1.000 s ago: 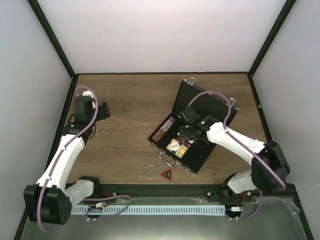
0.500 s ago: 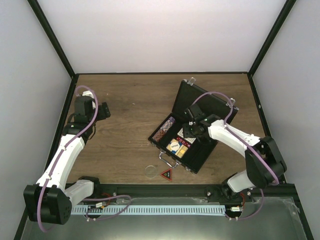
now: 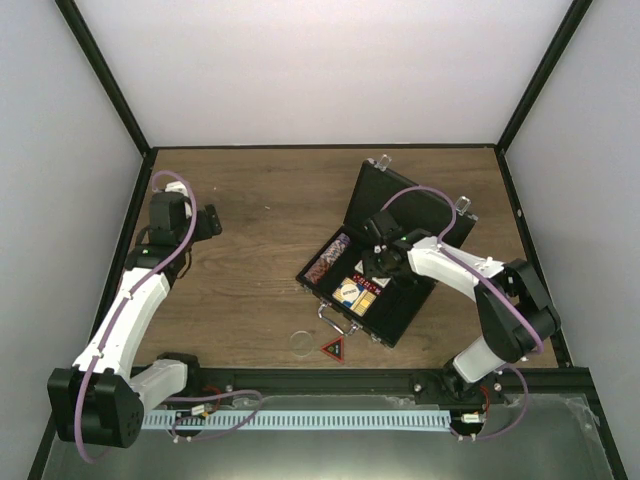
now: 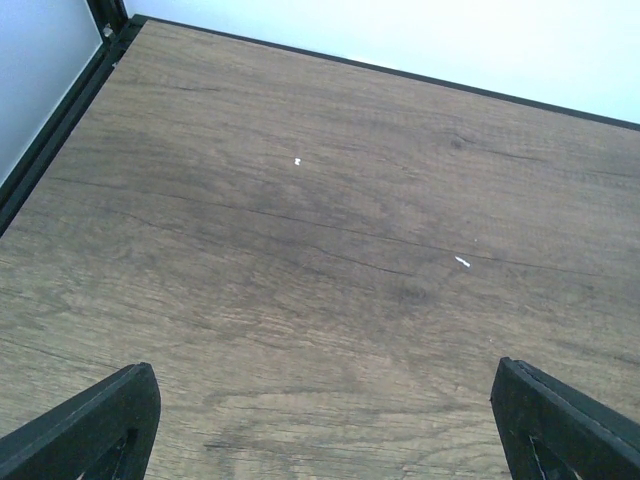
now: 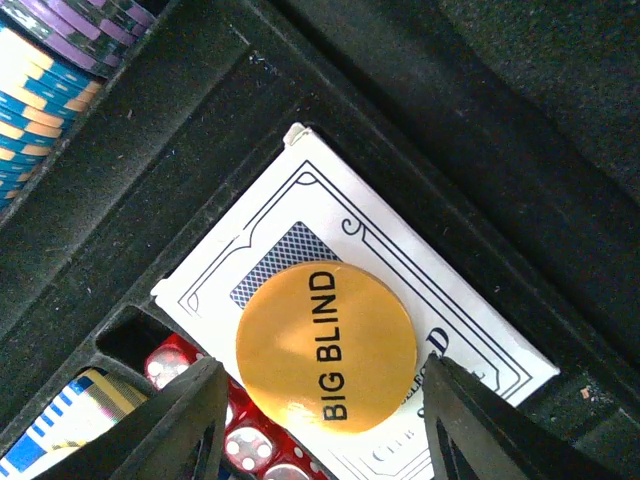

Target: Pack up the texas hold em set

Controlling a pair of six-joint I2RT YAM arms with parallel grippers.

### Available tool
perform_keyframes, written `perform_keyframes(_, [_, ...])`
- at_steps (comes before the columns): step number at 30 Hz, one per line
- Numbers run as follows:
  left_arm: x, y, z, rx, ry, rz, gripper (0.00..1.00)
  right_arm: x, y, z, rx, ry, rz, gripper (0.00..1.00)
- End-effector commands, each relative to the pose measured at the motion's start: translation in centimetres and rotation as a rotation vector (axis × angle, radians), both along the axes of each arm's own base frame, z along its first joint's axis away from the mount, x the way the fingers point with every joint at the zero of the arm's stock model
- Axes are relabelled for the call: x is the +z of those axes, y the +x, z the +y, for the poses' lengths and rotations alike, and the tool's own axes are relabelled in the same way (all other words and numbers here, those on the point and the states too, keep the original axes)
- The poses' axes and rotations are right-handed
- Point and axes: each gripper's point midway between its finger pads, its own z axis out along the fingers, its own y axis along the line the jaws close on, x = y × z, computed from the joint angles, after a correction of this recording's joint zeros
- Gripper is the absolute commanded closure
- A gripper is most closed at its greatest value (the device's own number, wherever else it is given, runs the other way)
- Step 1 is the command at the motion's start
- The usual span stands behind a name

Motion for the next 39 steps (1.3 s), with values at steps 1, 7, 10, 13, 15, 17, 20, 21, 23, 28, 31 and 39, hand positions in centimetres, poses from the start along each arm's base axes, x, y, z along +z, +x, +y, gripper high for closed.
perform_keyframes(1, [-0.2,0.2,0.0,-0.006,0.005,-0.001,0.07,0.0,0.7,-0.4,-0.012,-0.018,-0.019,0.45])
perform_keyframes(7, [-0.3,0.3,-0.1,-0.010,0.003,0.002,0.07,-0.2,0.7,-0.6,-0.021,-0.027,-0.015,0.43])
perform_keyframes(10, [-0.2,0.3,-0.1,-0.010,0.001,0.000,0.07,0.0,0.7,-0.7,-0.024,-0.028,-0.021,0.40])
perform_keyframes(13, [-0.3,0.2,-0.1,-0.010,0.002,0.001,0.07,0.5,0.8,-0.8,-0.026,-0.031,-0.031,0.36])
perform_keyframes(15, [-0.3,0.2,-0.1,-0.011,0.002,0.002,0.07,1.0,0.8,-0.9,-0.024,-0.031,-0.040,0.32])
perform_keyframes(17, [-0.4,0.2,-0.1,-0.012,0.004,0.004,0.06,1.6,0.8,-0.9,-0.022,-0.030,-0.050,0.29])
perform_keyframes(20, [-0.5,0.2,-0.3,-0.029,0.004,0.007,0.04,2.5,0.5,-1.1,-0.012,-0.027,-0.058,0.22])
perform_keyframes(21, [-0.4,0.2,-0.5,-0.040,0.006,0.004,0.04,2.8,0.1,-1.1,-0.003,-0.023,-0.053,0.20])
perform_keyframes(23, [-0.5,0.2,-0.7,-0.059,0.006,0.001,0.03,3.4,-1.0,-1.4,0.013,-0.011,-0.048,0.17])
perform_keyframes(28, [-0.3,0.1,-1.5,-0.106,-0.005,-0.022,0.02,6.8,-2.9,0.2,0.034,0.163,-0.067,0.10])
perform_keyframes(31, [-0.3,0.3,-2.1,-0.133,-0.025,-0.028,0.02,8.1,-4.0,1.4,0.032,0.231,-0.057,0.10])
perform_keyframes(39, [3.3,2.6,-2.7,-0.143,-0.037,-0.097,0.02,7.8,-11.4,6.4,0.003,0.195,0.082,0.07])
